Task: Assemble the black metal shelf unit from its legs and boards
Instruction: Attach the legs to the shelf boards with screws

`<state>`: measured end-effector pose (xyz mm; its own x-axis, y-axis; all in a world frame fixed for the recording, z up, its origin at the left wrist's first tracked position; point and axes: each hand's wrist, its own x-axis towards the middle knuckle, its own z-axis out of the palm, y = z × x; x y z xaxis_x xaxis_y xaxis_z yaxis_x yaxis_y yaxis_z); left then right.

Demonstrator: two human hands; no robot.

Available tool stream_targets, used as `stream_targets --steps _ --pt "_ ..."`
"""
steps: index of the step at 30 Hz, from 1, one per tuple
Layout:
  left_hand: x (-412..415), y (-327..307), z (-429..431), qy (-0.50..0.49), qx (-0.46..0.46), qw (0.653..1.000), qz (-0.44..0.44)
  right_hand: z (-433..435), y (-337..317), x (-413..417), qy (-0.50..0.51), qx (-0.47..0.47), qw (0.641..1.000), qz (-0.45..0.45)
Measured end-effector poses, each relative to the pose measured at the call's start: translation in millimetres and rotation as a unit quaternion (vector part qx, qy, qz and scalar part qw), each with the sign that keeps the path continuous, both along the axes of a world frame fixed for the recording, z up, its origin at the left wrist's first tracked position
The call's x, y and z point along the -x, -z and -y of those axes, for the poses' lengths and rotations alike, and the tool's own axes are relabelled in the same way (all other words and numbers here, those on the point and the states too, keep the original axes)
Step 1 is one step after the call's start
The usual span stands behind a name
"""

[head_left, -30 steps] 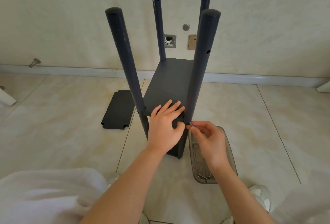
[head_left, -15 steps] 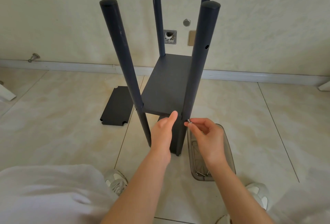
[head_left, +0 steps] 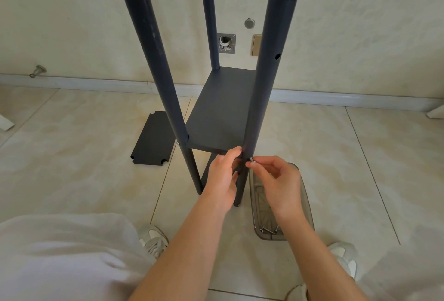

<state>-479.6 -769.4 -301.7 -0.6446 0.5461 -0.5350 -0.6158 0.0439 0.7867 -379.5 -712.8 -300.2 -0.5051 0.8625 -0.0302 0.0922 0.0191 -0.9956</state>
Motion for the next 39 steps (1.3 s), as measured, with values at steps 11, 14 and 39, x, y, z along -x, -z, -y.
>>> stream_targets --steps 11,14,39 --pt "0.0 3.3 -1.4 0.025 0.002 0.999 -0.023 0.9 5.9 0.3 0.011 0.026 0.999 -0.036" --pt "-1.1 2.5 -2.4 0.024 0.007 0.999 -0.032 -0.3 5.4 0.5 -0.002 0.039 0.998 -0.046" --pt "-1.3 7.0 -3.2 0.006 -0.022 1.000 -0.002 -4.1 4.9 0.3 0.014 -0.008 1.000 0.004"
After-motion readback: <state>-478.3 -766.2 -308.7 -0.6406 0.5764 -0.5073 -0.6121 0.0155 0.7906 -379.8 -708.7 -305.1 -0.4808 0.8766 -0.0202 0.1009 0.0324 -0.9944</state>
